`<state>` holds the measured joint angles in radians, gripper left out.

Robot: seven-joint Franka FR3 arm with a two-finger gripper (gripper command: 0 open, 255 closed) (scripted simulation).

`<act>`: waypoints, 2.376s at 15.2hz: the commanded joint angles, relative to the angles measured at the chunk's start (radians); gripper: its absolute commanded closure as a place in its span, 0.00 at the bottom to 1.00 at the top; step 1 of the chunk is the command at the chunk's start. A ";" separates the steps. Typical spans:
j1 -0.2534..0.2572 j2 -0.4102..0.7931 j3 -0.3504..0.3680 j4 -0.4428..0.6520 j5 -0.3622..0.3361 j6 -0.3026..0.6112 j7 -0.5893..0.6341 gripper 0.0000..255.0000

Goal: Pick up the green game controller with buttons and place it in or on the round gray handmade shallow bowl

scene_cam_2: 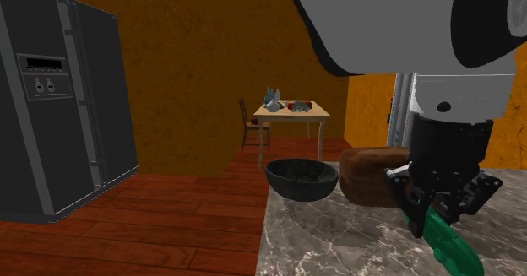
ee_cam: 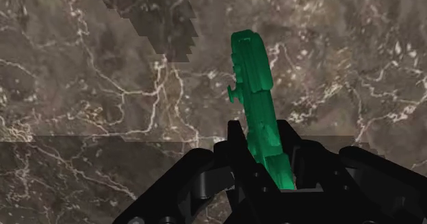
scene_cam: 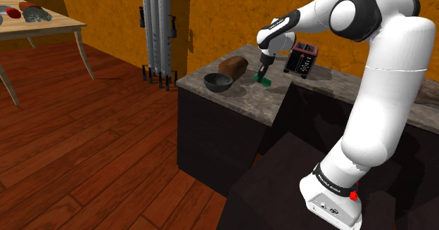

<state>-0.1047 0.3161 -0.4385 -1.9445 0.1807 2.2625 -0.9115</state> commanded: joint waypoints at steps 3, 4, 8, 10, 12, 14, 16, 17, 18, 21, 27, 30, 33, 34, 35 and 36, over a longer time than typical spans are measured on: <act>0.006 -0.030 -0.008 0.015 -0.019 -0.043 0.013 1.00; 0.007 -0.037 -0.009 0.021 -0.023 -0.054 0.016 1.00; 0.012 -0.063 -0.015 0.044 -0.040 -0.100 0.027 1.00; 0.014 -0.074 -0.017 0.057 -0.047 -0.124 0.032 1.00; 0.015 -0.085 -0.019 0.071 -0.054 -0.148 0.036 1.00; 0.016 -0.095 -0.021 0.086 -0.061 -0.172 0.041 1.00; 0.018 -0.105 -0.023 0.102 -0.066 -0.196 0.045 1.00; 0.018 -0.107 -0.023 0.106 -0.068 -0.201 0.045 1.00; 0.031 -0.103 -0.015 0.111 -0.069 -0.202 0.068 1.00; 0.069 -0.088 0.010 0.132 -0.070 -0.206 0.132 1.00; 0.139 -0.032 0.057 0.209 -0.065 -0.227 0.253 1.00; 0.171 0.008 0.079 0.266 -0.059 -0.244 0.310 1.00; 0.200 0.055 0.099 0.335 -0.053 -0.266 0.364 1.00; 0.209 0.073 0.106 0.361 -0.051 -0.275 0.382 1.00; 0.218 0.092 0.112 0.389 -0.049 -0.284 0.400 1.00; 0.227 0.111 0.119 0.419 -0.046 -0.294 0.417 1.00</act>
<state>0.1141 0.4085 -0.3260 -1.5603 0.1318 1.9841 -0.5129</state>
